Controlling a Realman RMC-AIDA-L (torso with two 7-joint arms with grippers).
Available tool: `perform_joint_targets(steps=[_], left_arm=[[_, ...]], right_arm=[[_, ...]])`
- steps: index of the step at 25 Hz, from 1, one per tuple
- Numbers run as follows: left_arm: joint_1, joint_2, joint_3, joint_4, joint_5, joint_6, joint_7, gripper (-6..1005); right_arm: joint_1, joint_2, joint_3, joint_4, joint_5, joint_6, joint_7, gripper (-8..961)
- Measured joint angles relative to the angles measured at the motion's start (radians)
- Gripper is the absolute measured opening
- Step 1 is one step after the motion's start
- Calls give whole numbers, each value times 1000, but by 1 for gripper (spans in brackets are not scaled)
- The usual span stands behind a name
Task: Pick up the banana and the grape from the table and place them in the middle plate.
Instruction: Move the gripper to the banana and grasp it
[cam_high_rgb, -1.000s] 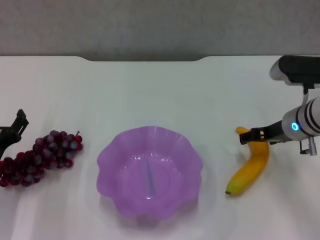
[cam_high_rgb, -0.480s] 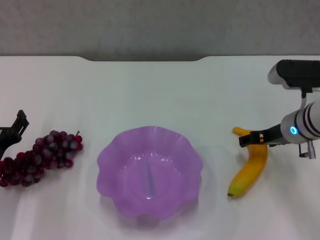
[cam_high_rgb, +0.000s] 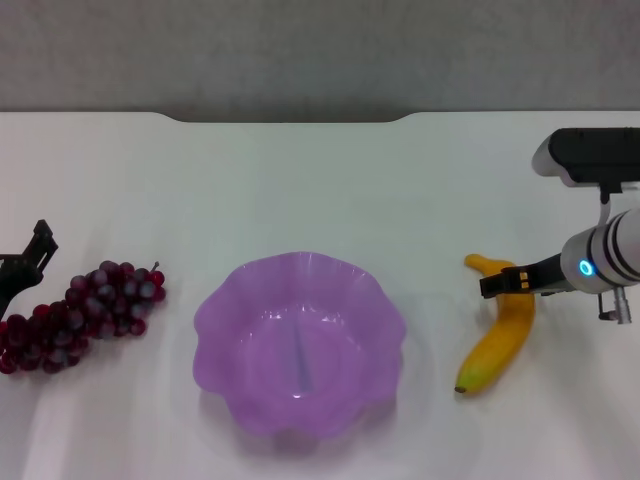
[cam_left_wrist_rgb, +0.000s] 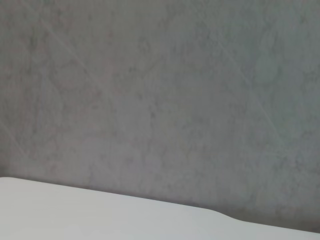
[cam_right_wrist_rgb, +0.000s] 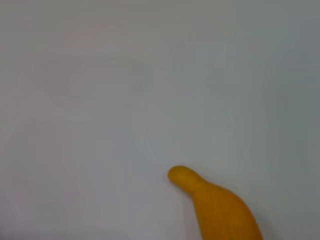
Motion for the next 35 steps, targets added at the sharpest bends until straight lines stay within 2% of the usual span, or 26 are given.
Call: perform_joint_targets(steps=[13,22,27,35], left_arm=[[0,0,0,0,0,0,0,810],[0,0,0,0,0,0,0,810],[0,0,0,0,0,0,0,810],[0,0,0,0,0,0,0,810]], right_arm=[[-2,4,-86,-2,52,-28,2,864],[-6,4,-93,-2,52,-30,8,861],[-8,4,-93,-1,52,-36,7,662],[-14,4,-104,5,51,-44,3,560]])
